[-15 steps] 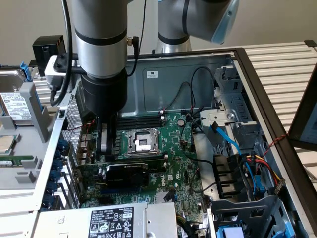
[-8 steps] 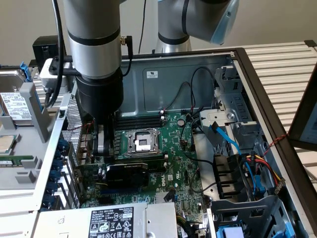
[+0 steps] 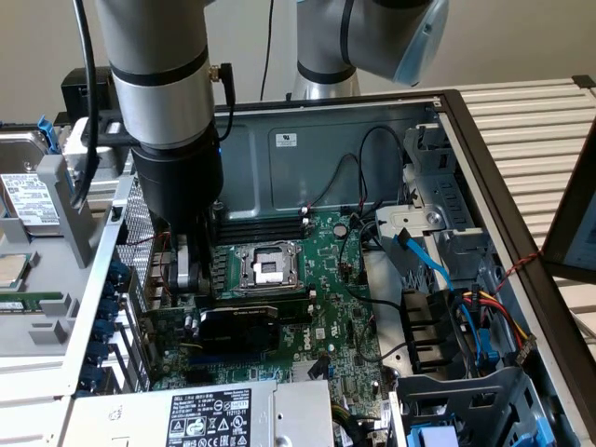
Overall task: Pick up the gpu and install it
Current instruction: 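Press down on the gpu until it lock into place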
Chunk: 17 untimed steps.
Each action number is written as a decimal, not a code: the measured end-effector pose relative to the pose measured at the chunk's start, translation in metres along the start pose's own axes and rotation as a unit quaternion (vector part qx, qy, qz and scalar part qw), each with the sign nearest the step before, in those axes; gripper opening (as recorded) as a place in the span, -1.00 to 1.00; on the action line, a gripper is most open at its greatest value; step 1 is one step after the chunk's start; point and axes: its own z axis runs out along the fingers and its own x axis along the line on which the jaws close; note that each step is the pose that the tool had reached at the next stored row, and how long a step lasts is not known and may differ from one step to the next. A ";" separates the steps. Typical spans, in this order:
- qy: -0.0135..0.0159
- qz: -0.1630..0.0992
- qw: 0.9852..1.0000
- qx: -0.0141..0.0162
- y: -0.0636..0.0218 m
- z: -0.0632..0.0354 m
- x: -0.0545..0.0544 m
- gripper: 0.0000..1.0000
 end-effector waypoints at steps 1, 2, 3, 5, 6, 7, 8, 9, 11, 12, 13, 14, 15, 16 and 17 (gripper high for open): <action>0.001 0.000 1.000 0.001 0.0000 0.0001 0.000 -0.79; 0.001 0.000 1.000 0.002 0.0000 0.0001 0.000 -0.79; 0.002 0.000 1.000 0.002 0.0000 0.0001 0.000 -0.79; 0.003 0.000 1.000 0.003 0.0002 0.0000 0.000 -0.79; 0.003 0.000 1.000 0.003 0.0002 0.0000 0.000 -0.79; 0.004 0.000 1.000 0.003 0.0002 0.0001 0.000 -0.79; 0.004 0.000 1.000 0.003 0.0002 0.0001 0.000 -0.79; 0.005 0.000 1.000 0.003 0.0002 0.0001 0.000 -0.79; 0.005 0.000 1.000 0.003 0.0000 0.0001 0.000 -0.79; 0.006 0.000 1.000 0.004 -0.0001 0.0001 0.000 -0.79; 0.005 0.000 1.000 0.004 -0.0001 0.0001 0.000 -0.79; 0.006 0.000 1.000 0.005 -0.0001 0.0001 0.000 -0.79; 0.006 0.000 1.000 0.005 -0.0001 0.0002 0.000 -0.79; 0.006 0.000 1.000 0.005 -0.0001 0.0004 0.000 -0.79; 0.006 0.000 1.000 0.005 0.0000 0.0006 0.000 -0.79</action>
